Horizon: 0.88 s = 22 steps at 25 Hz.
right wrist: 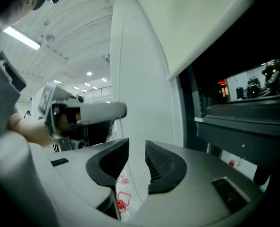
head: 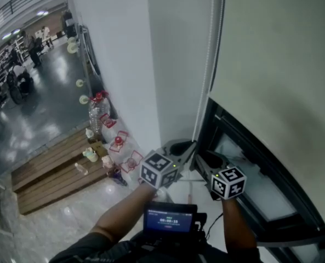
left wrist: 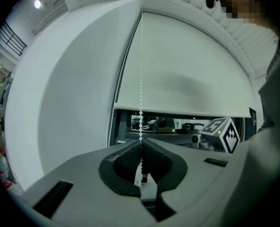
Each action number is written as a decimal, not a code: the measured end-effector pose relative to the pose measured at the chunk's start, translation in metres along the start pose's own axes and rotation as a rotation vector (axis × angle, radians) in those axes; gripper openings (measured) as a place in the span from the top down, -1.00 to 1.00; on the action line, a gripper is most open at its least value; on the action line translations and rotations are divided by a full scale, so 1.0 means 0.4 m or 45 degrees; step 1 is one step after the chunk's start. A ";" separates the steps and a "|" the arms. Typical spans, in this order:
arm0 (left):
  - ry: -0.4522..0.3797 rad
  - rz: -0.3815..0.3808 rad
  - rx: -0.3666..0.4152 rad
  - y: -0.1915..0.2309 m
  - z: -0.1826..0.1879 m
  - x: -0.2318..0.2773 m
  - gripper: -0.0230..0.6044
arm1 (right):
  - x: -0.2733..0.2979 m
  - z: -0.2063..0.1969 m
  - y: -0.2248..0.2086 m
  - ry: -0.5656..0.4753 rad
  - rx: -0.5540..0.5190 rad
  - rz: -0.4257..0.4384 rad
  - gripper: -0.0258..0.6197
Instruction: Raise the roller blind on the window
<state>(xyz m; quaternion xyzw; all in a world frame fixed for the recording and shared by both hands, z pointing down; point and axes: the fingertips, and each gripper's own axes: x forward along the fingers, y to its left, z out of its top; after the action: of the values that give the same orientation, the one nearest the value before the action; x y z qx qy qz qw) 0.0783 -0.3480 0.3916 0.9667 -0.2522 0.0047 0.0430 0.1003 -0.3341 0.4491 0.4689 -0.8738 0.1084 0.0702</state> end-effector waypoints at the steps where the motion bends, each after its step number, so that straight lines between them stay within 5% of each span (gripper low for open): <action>1: 0.001 0.002 0.000 0.002 0.000 -0.002 0.93 | -0.022 0.032 -0.011 -0.058 0.022 0.002 0.54; 8: -0.002 -0.029 -0.016 -0.017 -0.001 -0.007 0.93 | -0.102 0.415 0.062 -0.549 -0.060 0.158 0.54; 11: 0.002 -0.037 -0.014 -0.020 0.000 -0.011 0.93 | -0.097 0.522 0.093 -0.650 -0.115 0.173 0.54; 16: 0.007 -0.053 -0.002 -0.029 -0.003 -0.019 0.93 | -0.073 0.602 0.126 -0.757 -0.099 0.235 0.54; 19: 0.007 -0.057 0.007 -0.033 -0.007 -0.022 0.93 | -0.069 0.614 0.131 -0.809 -0.079 0.243 0.83; 22: 0.002 -0.056 0.003 -0.034 -0.006 -0.028 0.93 | -0.078 0.613 0.133 -0.841 -0.049 0.255 0.88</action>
<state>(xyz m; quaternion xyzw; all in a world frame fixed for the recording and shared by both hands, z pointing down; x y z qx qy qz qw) 0.0752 -0.3304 0.3925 0.9721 -0.2309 0.0047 0.0421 0.0679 -0.3432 0.1985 0.3893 -0.8929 -0.0593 -0.2185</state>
